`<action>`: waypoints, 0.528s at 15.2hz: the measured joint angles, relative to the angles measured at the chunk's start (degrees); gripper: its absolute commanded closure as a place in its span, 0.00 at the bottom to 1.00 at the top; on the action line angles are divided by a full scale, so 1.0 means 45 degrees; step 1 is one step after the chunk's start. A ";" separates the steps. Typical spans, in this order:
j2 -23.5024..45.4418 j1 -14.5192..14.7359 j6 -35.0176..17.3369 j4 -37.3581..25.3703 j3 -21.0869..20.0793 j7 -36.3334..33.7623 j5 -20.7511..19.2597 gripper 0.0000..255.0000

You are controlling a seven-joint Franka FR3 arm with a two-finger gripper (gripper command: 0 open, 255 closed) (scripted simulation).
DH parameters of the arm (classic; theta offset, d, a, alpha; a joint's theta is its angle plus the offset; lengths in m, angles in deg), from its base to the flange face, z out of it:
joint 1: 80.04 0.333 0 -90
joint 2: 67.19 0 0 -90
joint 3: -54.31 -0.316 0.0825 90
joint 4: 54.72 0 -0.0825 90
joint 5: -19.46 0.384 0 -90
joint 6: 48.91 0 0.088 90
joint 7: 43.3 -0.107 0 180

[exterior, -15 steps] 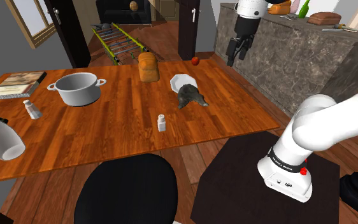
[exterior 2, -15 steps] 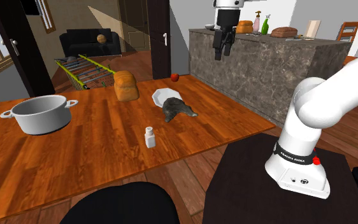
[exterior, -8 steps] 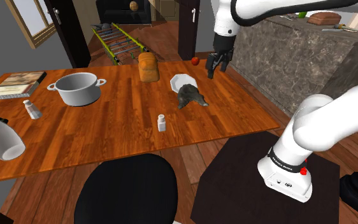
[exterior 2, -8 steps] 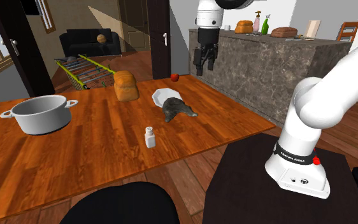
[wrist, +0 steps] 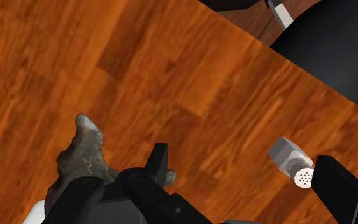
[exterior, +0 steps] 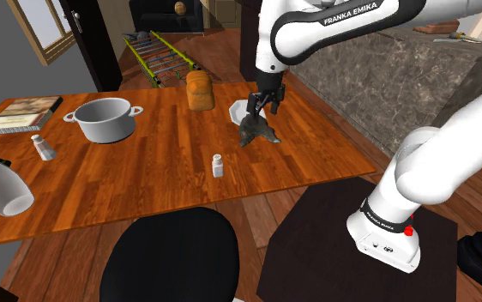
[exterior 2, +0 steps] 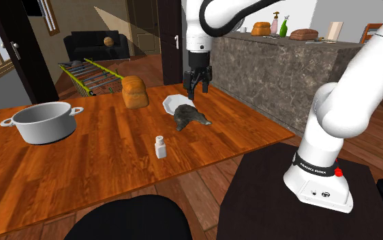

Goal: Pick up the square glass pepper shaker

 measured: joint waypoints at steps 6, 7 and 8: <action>0.2576 0.0320 -0.1503 -0.0946 -0.0625 -0.1041 0.0158 0.00; 0.3132 0.0377 -0.1713 -0.1276 -0.0722 -0.1239 0.0138 0.00; 0.3651 0.0395 -0.1933 -0.1545 -0.0760 -0.1337 0.0109 0.00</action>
